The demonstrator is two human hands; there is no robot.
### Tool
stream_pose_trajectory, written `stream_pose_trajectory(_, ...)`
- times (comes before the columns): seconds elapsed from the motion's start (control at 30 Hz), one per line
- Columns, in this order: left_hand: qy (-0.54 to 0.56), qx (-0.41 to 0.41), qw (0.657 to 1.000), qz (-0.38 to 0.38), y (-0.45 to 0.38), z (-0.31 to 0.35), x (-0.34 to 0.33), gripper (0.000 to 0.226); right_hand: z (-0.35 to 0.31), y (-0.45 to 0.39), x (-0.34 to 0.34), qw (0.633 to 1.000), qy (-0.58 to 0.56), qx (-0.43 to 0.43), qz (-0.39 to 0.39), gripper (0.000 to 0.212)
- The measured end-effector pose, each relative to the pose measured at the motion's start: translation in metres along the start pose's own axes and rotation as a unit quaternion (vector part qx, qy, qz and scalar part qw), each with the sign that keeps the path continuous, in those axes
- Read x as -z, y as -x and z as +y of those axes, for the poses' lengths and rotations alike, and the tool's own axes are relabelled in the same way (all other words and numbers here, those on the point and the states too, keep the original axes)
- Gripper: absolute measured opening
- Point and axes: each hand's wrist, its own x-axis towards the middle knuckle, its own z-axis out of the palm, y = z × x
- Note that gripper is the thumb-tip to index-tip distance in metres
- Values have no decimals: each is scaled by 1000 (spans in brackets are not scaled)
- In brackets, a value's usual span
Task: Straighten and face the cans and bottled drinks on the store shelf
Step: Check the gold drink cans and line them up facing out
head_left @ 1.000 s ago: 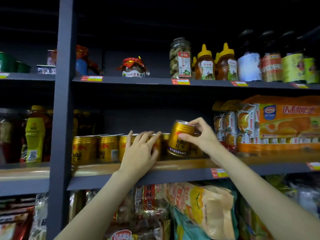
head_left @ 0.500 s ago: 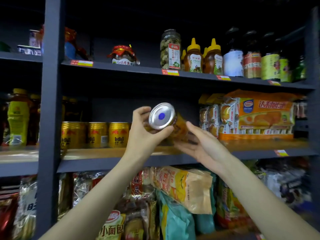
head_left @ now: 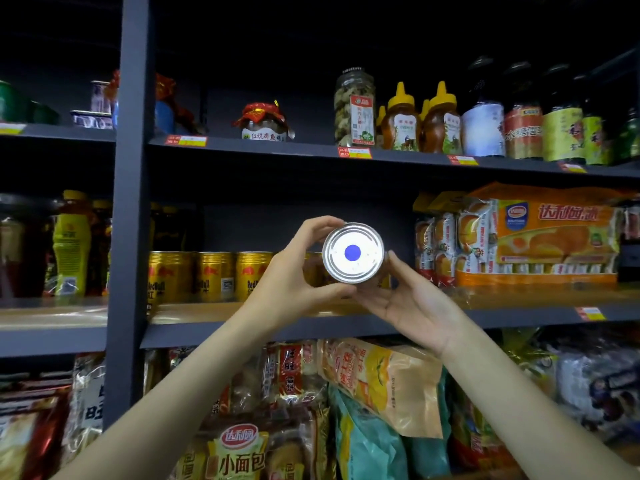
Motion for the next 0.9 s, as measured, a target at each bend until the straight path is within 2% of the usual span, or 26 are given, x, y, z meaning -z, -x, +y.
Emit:
stream_pose_trajectory(0.1, 60, 62, 996, -11, 4, -7, -2, 70, -4, -5, 2, 996, -8, 88, 29, 28)
stream_pose_trajectory(0.23, 146, 162, 976, 21, 10, -16, -15, 67, -7, -8, -5, 979, 65, 185, 53, 19)
stream_pose_trajectory(0.33, 189, 196, 962, -1, 11, -22, -21, 81, -5, -4, -9, 968, 109, 223, 27, 23)
stream_pose_trajectory(0.43, 135, 162, 977, -8, 11, -23, -19, 75, -7, 0, -8, 961, 144, 234, -11, 40)
stream_pose_trajectory(0.53, 12, 80, 994, 68, 11, -25, -17, 73, -6, 3, -12, 951, 230, 205, 2, 58)
stream_pose_trajectory(0.6, -88, 18, 989, 115, 10, -28, -18, 76, 2, 2, -17, 951, 251, 179, 23, 62)
stream_pose_trajectory(0.67, -161, -34, 979, 119, 10, -30, -19, 78, 9, 1, -21, 952, 242, 179, 44, 65)
stream_pose_trajectory(0.73, -145, -30, 985, 84, 11, -31, -18, 76, 10, -2, -19, 951, 236, 191, 62, 65)
stream_pose_trajectory(0.8, -60, 15, 997, 35, 11, -31, -13, 65, 6, -4, -14, 946, 246, 200, 65, 65)
stream_pose_trajectory(0.83, -31, 33, 999, 12, 11, -33, -10, 57, 4, -6, -11, 929, 287, 218, 78, 63)
stream_pose_trajectory(0.87, -31, 44, 999, -6, 10, -35, -6, 49, 2, -8, -7, 889, 367, 256, 99, 61)
stream_pose_trajectory(0.9, -52, 49, 997, -16, 10, -38, -4, 43, 1, -10, -4, 821, 464, 313, 114, 60)
